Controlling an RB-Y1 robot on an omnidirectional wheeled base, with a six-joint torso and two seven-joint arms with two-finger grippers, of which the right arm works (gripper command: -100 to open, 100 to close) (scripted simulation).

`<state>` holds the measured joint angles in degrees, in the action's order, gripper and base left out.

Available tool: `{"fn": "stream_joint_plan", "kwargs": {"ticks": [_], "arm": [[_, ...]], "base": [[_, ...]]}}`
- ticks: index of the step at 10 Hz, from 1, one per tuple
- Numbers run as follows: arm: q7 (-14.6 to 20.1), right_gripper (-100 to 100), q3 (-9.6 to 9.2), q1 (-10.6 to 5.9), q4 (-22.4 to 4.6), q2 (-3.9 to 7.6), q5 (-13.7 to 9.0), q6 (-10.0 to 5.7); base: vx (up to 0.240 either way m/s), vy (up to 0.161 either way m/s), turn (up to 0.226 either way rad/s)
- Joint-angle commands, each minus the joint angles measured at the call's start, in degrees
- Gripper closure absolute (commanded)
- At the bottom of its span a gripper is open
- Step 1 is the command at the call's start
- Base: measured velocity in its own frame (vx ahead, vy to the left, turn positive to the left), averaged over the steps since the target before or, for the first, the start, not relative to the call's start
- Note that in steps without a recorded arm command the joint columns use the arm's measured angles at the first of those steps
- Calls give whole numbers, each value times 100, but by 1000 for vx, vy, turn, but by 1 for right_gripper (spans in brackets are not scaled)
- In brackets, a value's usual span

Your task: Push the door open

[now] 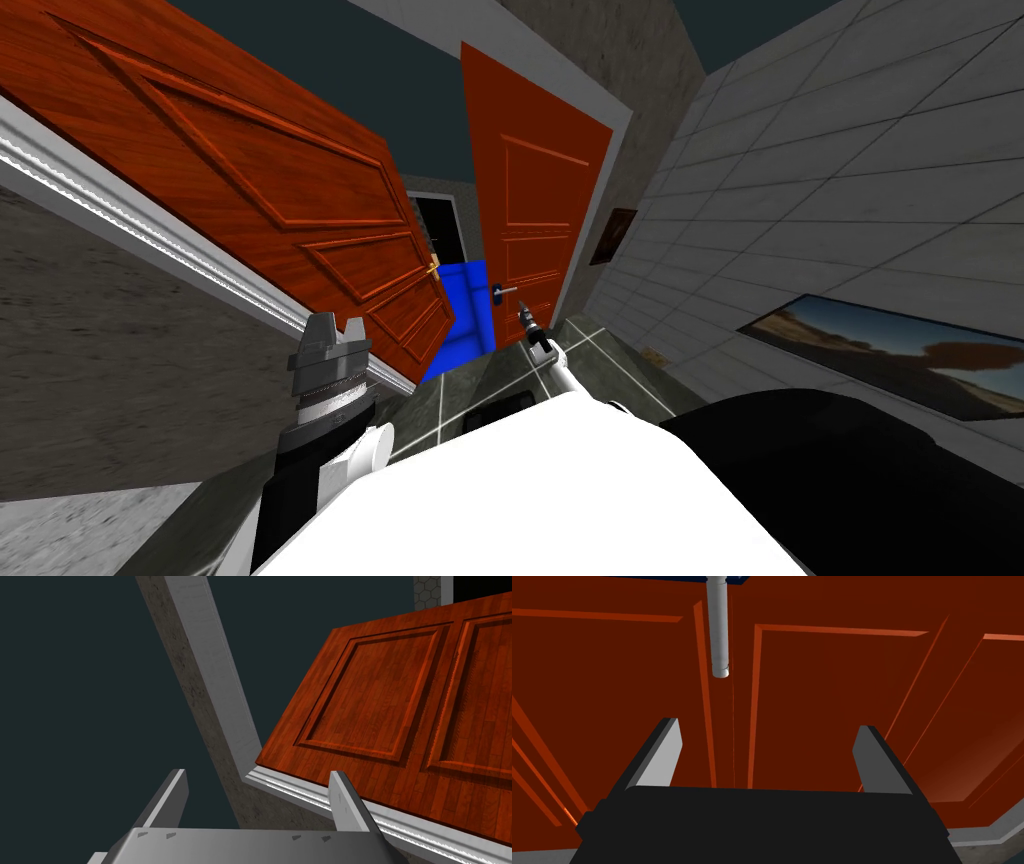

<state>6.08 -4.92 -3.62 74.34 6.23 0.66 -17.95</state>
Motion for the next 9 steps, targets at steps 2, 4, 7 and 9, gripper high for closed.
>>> {"fn": "stream_joint_plan", "kwargs": {"ticks": [2, 4, 7, 9], "arm": [[52, -100, -23, -174, -334, -11, 4, 21], [91, -100, -38, -300, -567, -17, 6, 42], [141, -100, -57, -461, -863, -27, 7, 68], [122, -100, -34, -450, -840, -30, 5, 52]], "base": [[122, -31, 70], [149, -28, 51], [108, -27, 47], [81, -12, 14]]}}
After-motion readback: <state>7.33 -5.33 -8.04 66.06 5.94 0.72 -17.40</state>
